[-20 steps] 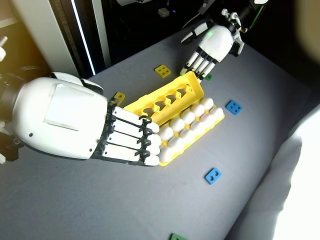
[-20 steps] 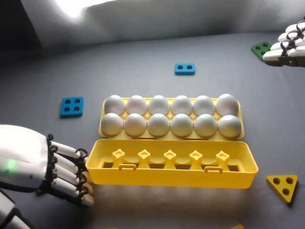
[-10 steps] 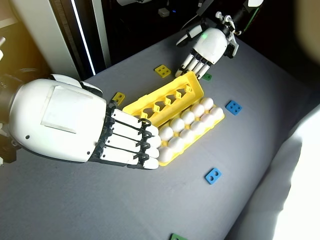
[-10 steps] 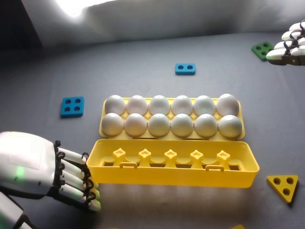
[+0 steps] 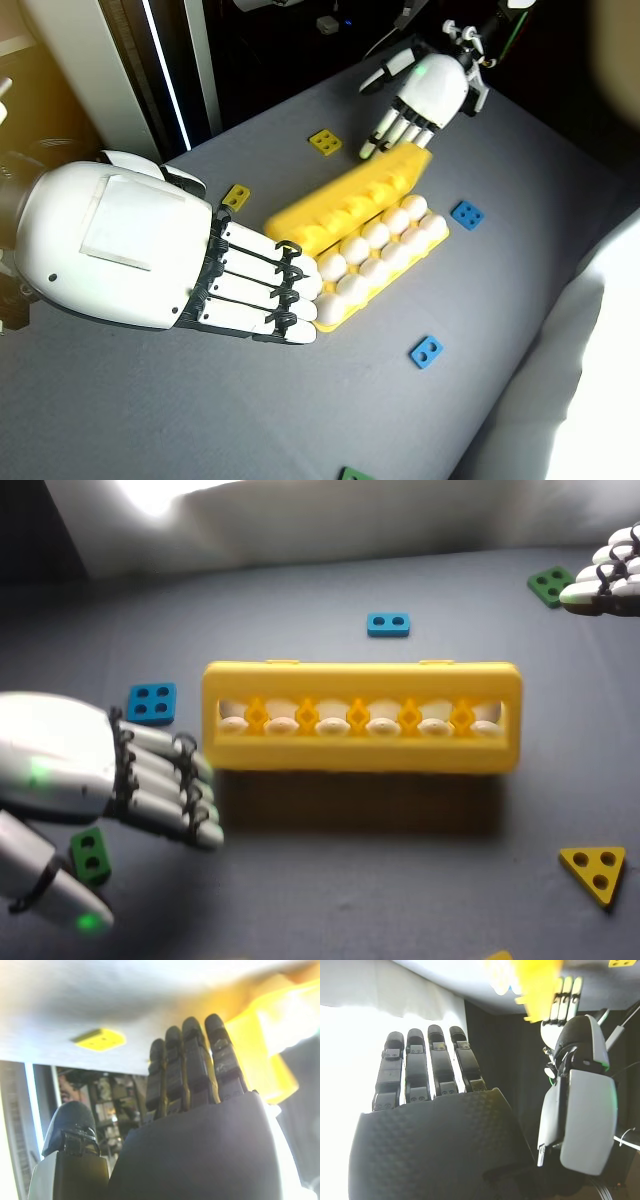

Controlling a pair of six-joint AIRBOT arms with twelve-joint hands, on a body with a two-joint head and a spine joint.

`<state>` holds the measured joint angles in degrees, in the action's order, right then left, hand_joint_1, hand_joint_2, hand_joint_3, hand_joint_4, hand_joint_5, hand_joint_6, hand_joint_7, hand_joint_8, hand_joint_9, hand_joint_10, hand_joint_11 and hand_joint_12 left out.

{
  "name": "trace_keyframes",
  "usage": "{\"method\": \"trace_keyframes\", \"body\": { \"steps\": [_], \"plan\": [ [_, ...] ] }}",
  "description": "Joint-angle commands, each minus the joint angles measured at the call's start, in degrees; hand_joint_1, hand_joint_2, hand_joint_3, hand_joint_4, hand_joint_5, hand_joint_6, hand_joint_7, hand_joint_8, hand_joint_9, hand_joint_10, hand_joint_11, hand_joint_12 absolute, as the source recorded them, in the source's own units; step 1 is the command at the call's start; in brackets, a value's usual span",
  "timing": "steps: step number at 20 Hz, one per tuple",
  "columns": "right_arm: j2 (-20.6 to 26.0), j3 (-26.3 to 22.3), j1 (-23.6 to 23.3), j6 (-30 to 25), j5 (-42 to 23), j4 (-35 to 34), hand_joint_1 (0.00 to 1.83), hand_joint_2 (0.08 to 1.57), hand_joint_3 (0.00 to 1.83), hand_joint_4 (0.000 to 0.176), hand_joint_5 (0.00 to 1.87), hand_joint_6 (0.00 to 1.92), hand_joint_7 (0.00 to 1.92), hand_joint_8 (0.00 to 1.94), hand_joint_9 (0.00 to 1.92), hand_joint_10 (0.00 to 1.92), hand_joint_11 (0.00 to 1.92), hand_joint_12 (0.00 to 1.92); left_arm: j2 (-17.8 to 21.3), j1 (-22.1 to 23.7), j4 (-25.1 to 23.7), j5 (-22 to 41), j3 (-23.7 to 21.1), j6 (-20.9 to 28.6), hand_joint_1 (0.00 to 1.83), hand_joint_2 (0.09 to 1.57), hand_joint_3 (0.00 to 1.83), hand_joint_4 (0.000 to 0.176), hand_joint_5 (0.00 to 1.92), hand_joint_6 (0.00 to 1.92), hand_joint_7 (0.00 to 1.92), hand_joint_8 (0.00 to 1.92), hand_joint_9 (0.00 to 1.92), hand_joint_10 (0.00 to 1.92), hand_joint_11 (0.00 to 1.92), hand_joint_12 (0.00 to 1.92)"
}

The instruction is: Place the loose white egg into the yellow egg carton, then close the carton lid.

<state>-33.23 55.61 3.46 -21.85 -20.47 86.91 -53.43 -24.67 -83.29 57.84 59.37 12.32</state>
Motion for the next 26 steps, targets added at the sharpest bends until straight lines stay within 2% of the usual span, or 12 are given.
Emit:
{"method": "trace_keyframes", "body": {
  "steps": [1,3,6,8,12,14,16,21,26],
  "plan": [
    [0.91,0.02,-0.66,-0.08,-0.25,-1.93,0.18,0.95,0.00,0.000,0.06,0.01,0.05,0.01,0.00,0.00,0.00,0.00,0.32,0.79,3.71,3.85,0.74,0.40,0.00,1.20,0.00,0.000,0.24,0.00,0.27,0.00,0.24,0.00,0.00,0.32],
    [0.91,0.02,-0.66,-0.08,-0.25,-1.93,0.23,0.96,0.01,0.000,0.06,0.01,0.06,0.01,0.00,0.00,0.00,0.00,0.08,2.34,4.32,3.98,2.05,0.41,0.00,1.20,0.00,0.000,0.24,0.00,0.28,0.00,0.24,0.00,0.00,0.31],
    [0.92,0.02,-0.66,-0.08,-0.25,-1.93,0.23,0.97,0.01,0.000,0.07,0.01,0.06,0.01,0.00,0.00,0.00,0.00,-0.58,3.70,6.24,3.84,3.55,0.23,0.00,1.20,0.00,0.000,0.24,0.00,0.28,0.00,0.26,0.00,0.00,0.39],
    [0.92,0.00,-0.66,-0.08,-0.26,-1.93,0.22,0.97,0.01,0.000,0.08,0.01,0.07,0.01,0.01,0.00,0.00,0.00,-1.34,4.55,6.39,3.18,4.29,-0.34,0.00,1.20,0.00,0.000,0.23,0.00,0.27,0.00,0.24,0.00,0.00,0.34],
    [0.92,-0.01,-0.66,-0.08,-0.28,-1.93,0.25,0.98,0.01,0.000,0.08,0.01,0.07,0.00,0.00,0.00,0.00,0.00,-3.71,4.92,6.36,1.71,5.97,-1.53,0.00,1.19,0.00,0.000,0.25,0.00,0.29,0.00,0.25,0.00,0.00,0.37],
    [0.92,-0.02,-0.65,-0.09,-0.31,-1.93,0.26,0.98,0.01,0.000,0.08,0.01,0.08,0.01,0.02,0.01,0.00,0.00,-4.86,4.72,6.01,1.06,6.63,-1.94,0.00,1.20,0.00,0.000,0.24,0.00,0.27,0.00,0.23,0.00,0.00,0.28],
    [0.92,-0.03,-0.65,-0.09,-0.34,-1.93,0.26,0.98,0.01,0.000,0.06,0.00,0.06,0.00,0.00,0.00,0.00,0.00,-5.33,4.17,5.55,1.04,6.74,-2.00,0.00,1.19,0.00,0.000,0.24,0.00,0.28,0.00,0.24,0.00,0.00,0.29],
    [0.94,-0.24,-0.59,-0.09,-0.38,-1.93,0.24,1.00,0.01,0.000,0.07,0.01,0.07,0.01,0.01,0.00,0.00,0.00,-2.77,5.43,6.65,3.07,5.28,-4.13,0.00,1.19,0.00,0.000,0.23,0.00,0.27,0.00,0.24,0.00,0.00,0.27],
    [0.99,-0.44,-0.54,-0.09,-0.40,-1.93,0.26,1.00,0.01,0.000,0.08,0.01,0.07,0.00,0.00,0.00,0.00,0.00,3.98,6.10,9.12,7.62,1.93,-6.64,0.00,1.20,0.00,0.000,0.24,0.00,0.28,0.00,0.24,0.00,0.00,0.31]
  ]
}}
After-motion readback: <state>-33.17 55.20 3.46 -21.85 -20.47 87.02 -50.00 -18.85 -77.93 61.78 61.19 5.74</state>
